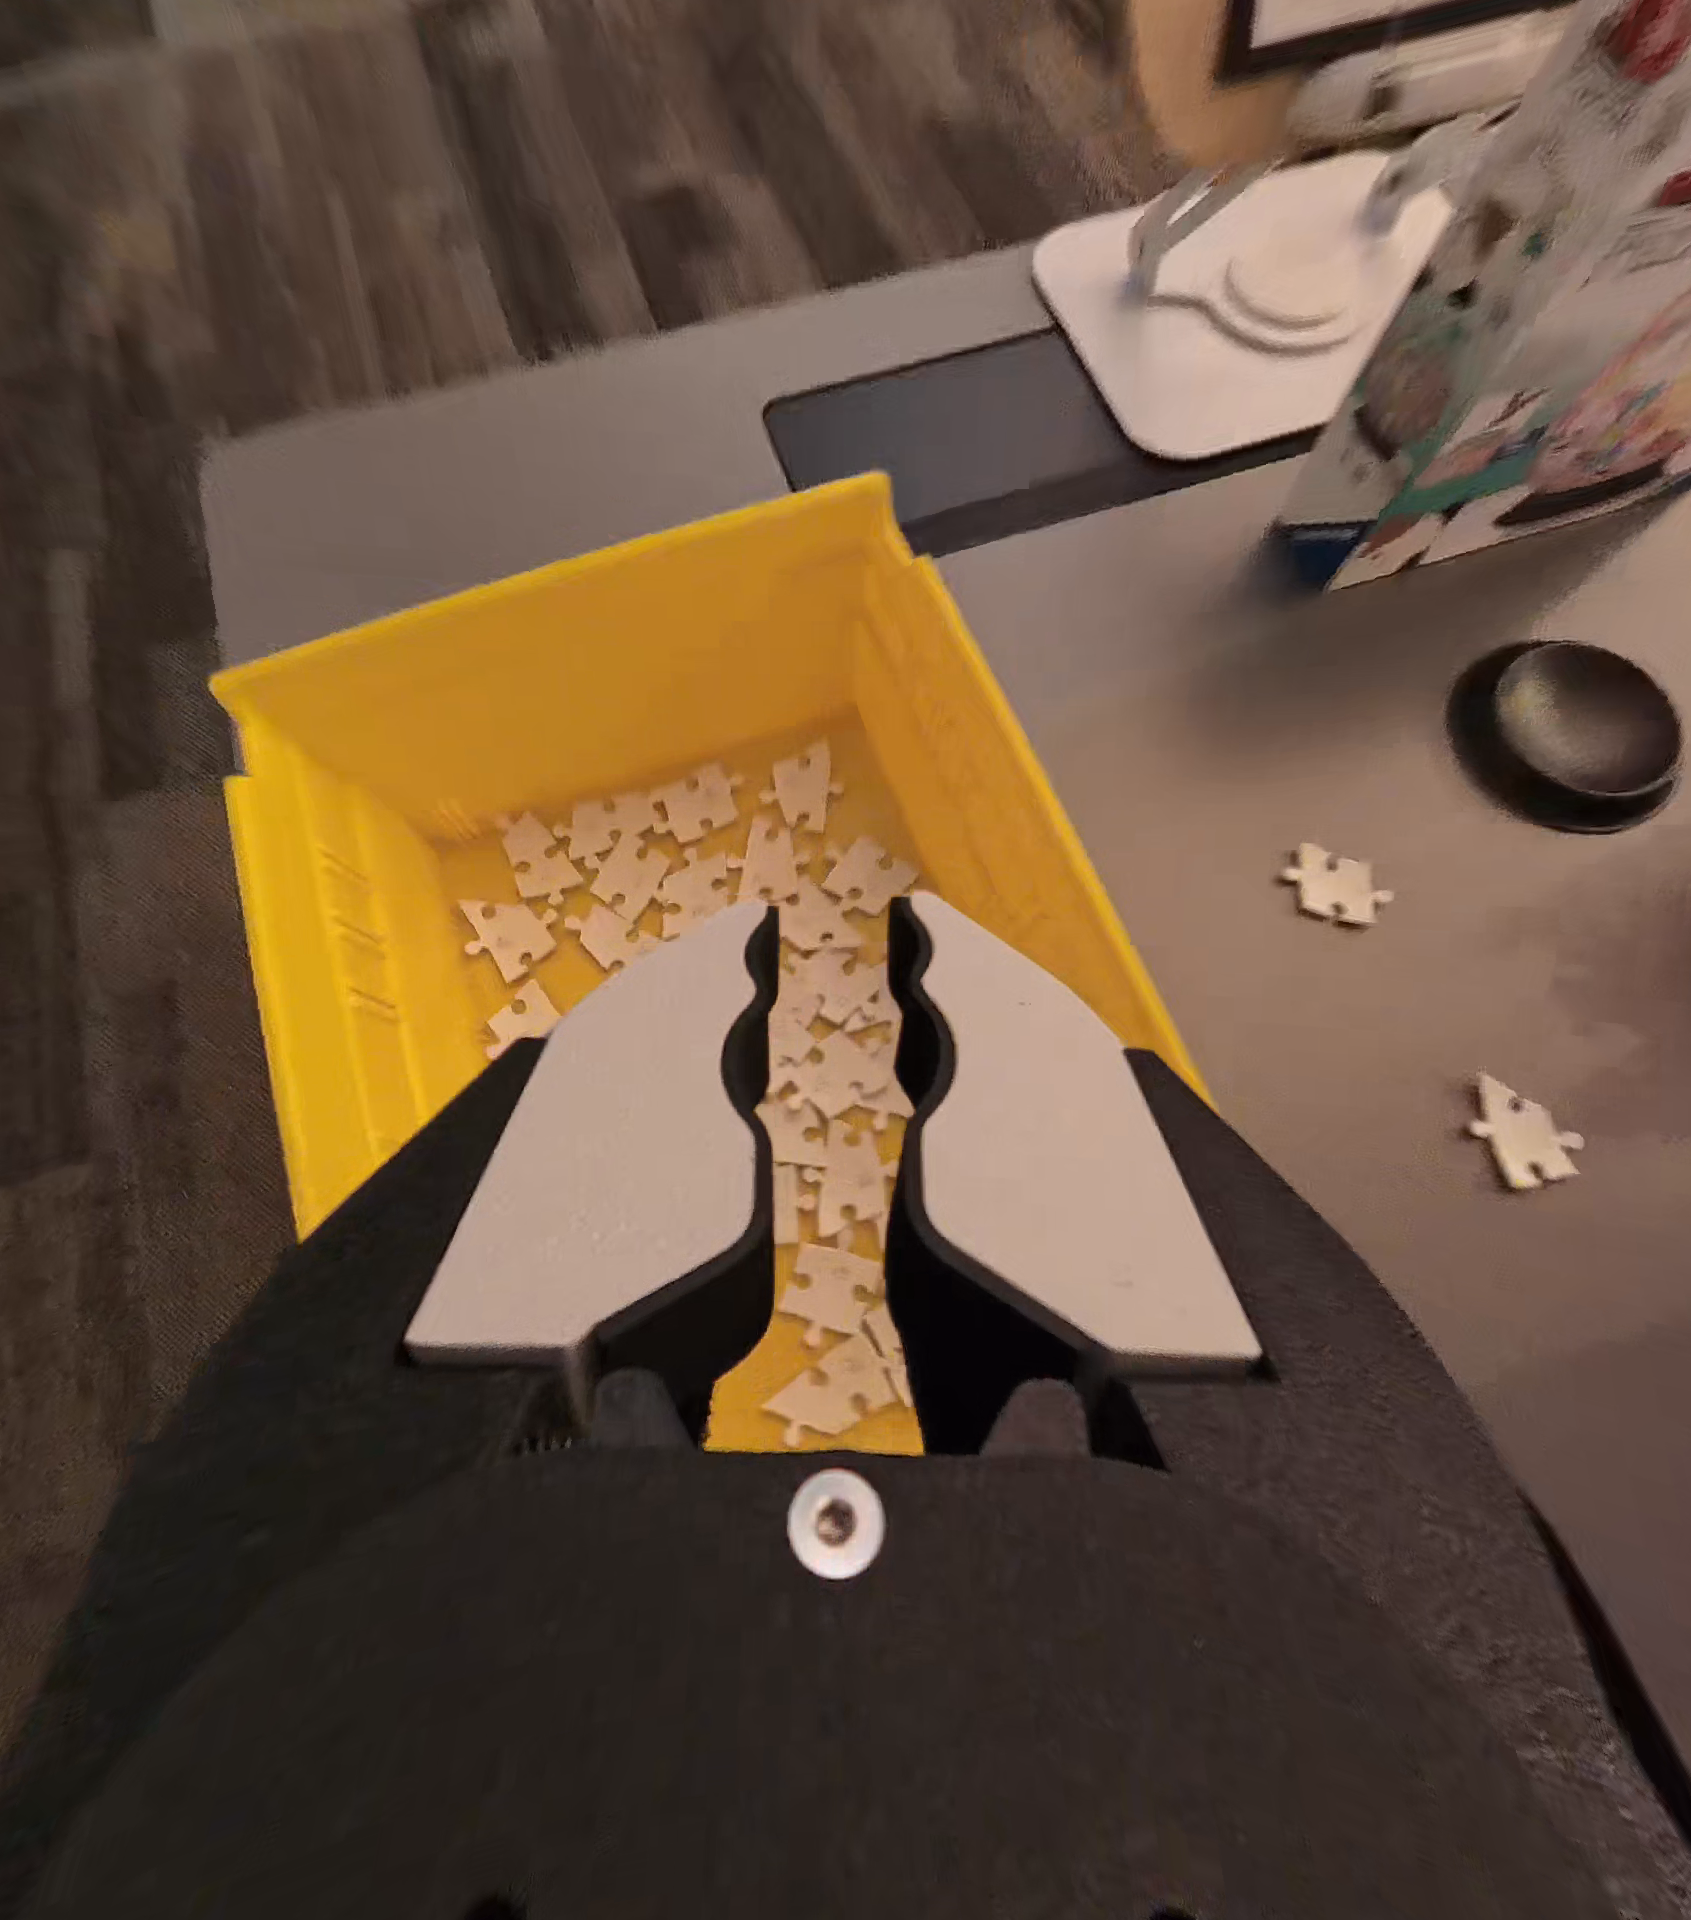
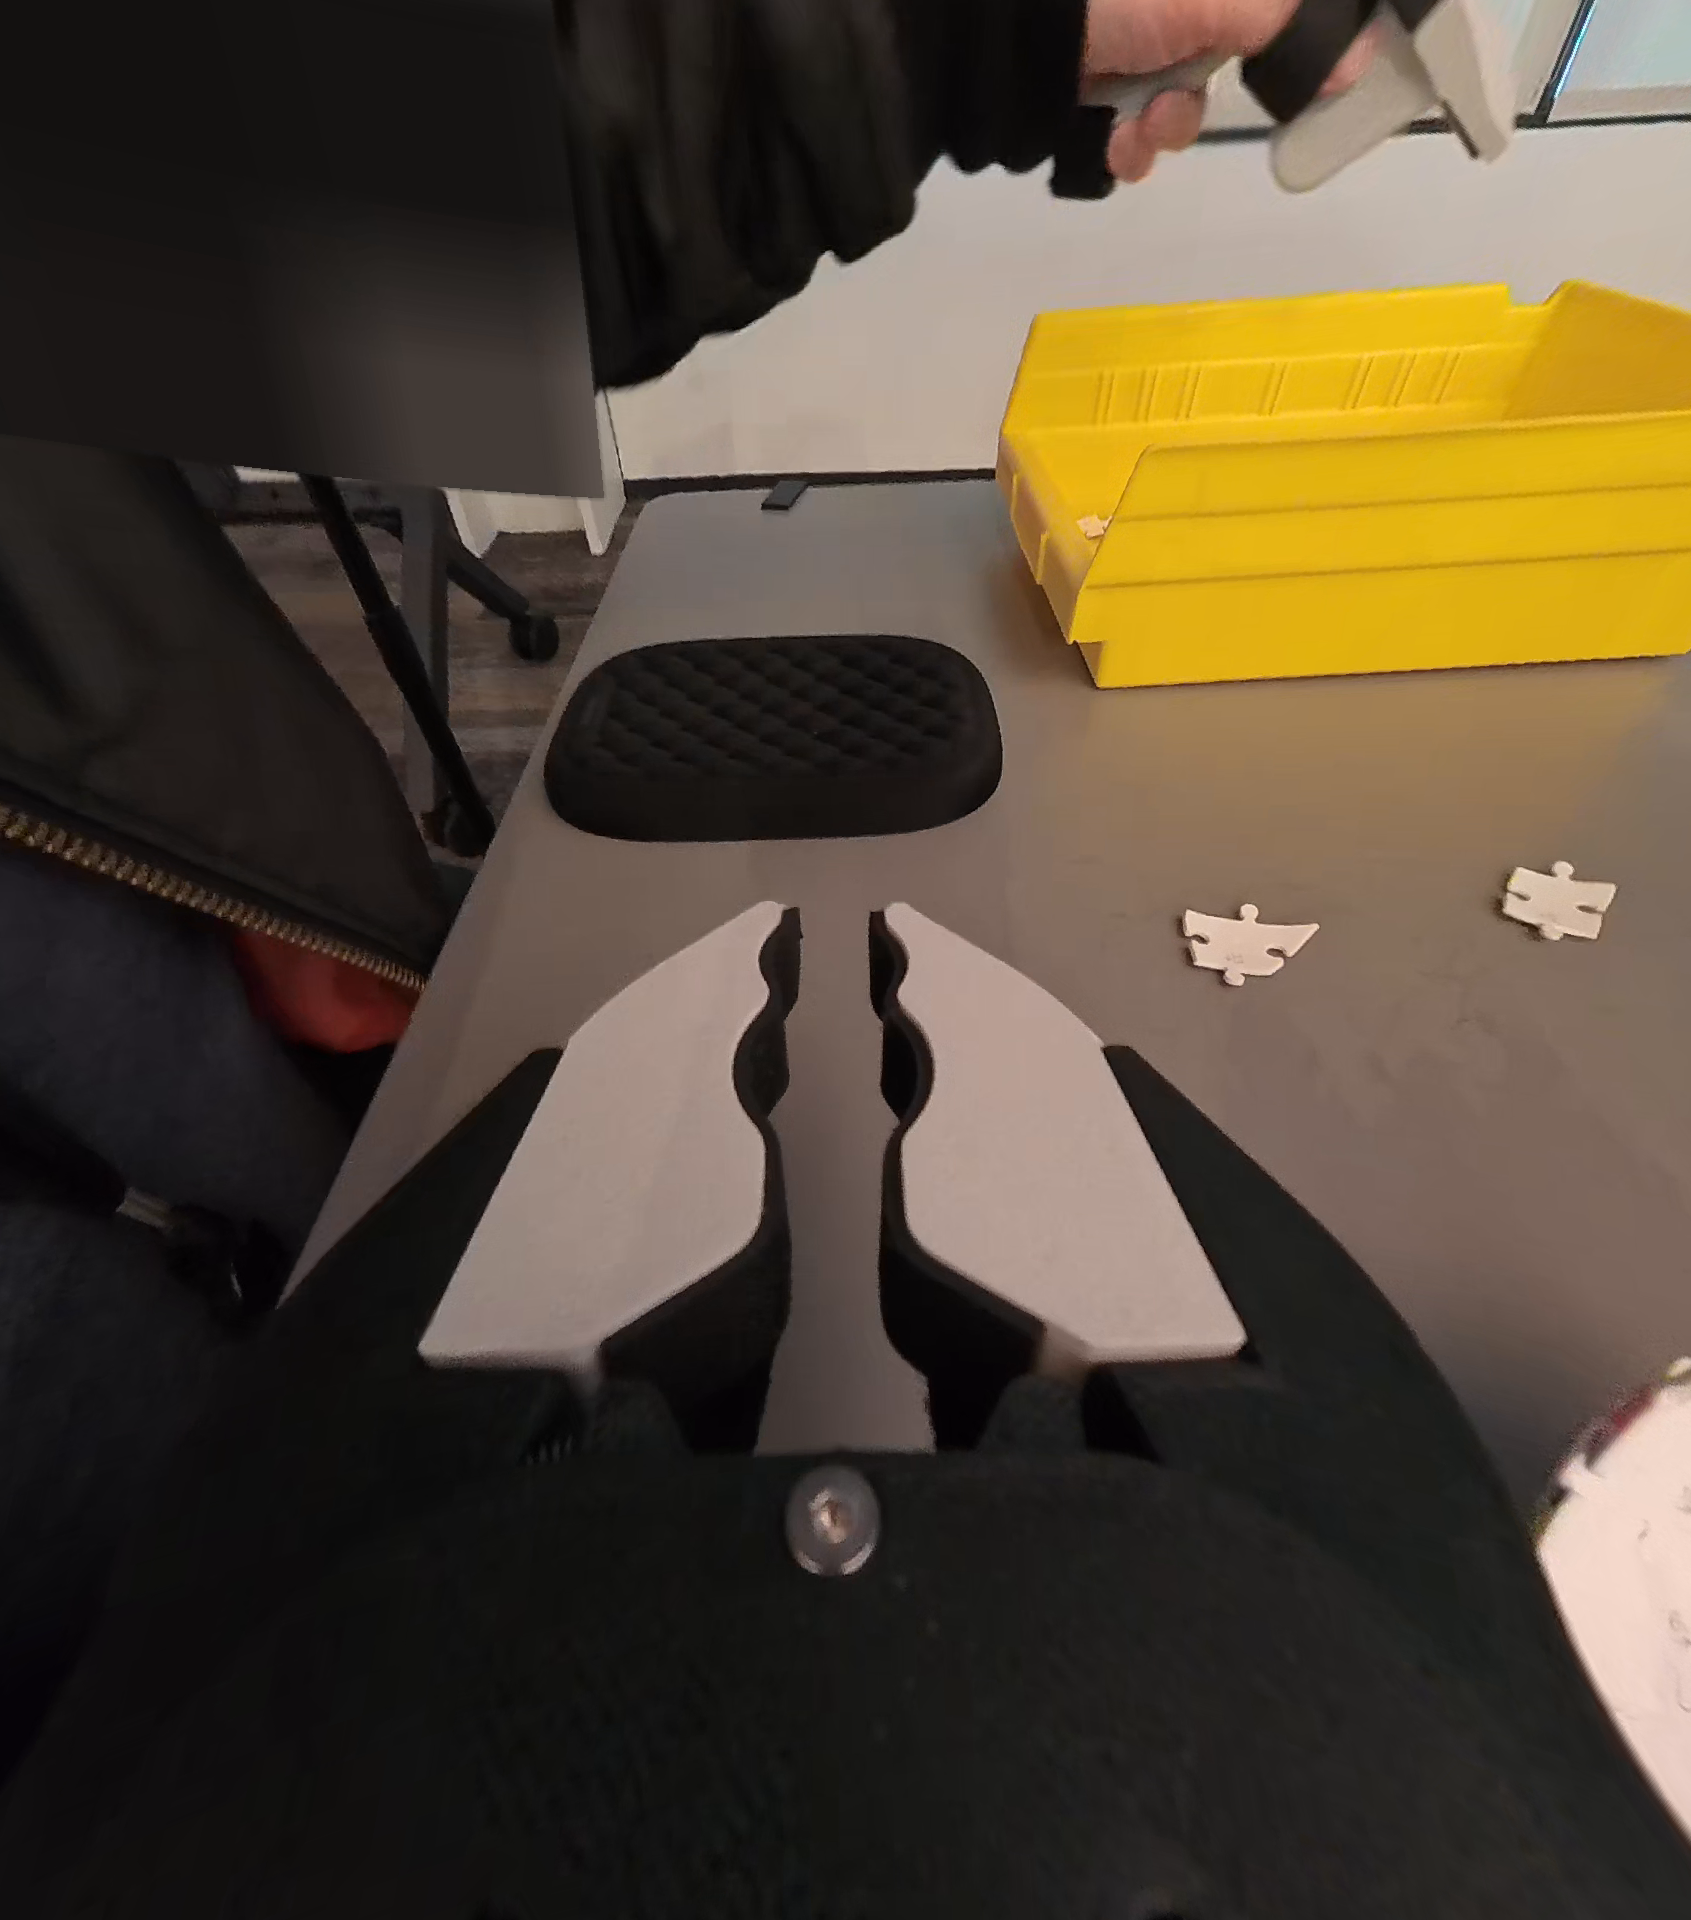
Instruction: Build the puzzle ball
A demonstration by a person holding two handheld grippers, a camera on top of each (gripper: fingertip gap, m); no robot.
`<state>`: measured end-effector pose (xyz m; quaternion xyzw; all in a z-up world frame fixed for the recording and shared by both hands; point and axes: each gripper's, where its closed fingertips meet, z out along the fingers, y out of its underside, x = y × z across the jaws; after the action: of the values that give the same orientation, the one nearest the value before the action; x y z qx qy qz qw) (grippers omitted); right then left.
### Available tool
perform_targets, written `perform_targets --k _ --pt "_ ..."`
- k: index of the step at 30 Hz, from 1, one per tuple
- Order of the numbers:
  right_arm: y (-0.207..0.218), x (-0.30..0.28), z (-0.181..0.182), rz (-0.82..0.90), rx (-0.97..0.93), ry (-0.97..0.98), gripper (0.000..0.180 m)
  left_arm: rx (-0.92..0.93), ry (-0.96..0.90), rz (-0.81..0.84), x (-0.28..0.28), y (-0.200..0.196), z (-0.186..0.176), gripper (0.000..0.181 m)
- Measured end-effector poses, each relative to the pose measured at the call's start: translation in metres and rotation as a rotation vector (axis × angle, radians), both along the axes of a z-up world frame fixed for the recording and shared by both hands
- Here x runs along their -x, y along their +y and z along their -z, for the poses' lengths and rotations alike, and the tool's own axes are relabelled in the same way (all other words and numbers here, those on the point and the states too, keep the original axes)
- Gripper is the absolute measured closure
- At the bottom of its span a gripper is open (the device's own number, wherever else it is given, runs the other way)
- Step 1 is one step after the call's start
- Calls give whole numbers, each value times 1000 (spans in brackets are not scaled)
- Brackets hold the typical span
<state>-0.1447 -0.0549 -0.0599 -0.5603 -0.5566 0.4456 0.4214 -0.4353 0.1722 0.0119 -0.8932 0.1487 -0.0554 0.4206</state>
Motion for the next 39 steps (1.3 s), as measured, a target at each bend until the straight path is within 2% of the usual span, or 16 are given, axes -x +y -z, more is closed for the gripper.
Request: perform_targets --k 2,5,9,13,17,21,26,30,39 --pt "3 1 5 6 -16 -23 166 79 38 49 9 17 20 164" --pt "7 0 10 14 -1 -32 166 250 222 102 36 38 51 158" --pt "18 -3 13 39 30 -25 166 514 131 74 46 54 93 161" --pt "25 -8 11 54 82 10 166 713 195 -35 65 55 135 156" --pt "27 -10 7 55 89 31 166 748 167 -155 72 63 152 152" --pt "23 -8 11 38 96 10 166 751 128 -197 76 70 158 146" --pt "20 -7 17 28 77 -29 166 762 130 -184 77 73 159 149" --pt "19 -6 19 27 74 -37 166 760 173 -162 82 74 159 159" --pt "19 -6 19 30 70 -40 166 777 185 -131 80 69 158 159"
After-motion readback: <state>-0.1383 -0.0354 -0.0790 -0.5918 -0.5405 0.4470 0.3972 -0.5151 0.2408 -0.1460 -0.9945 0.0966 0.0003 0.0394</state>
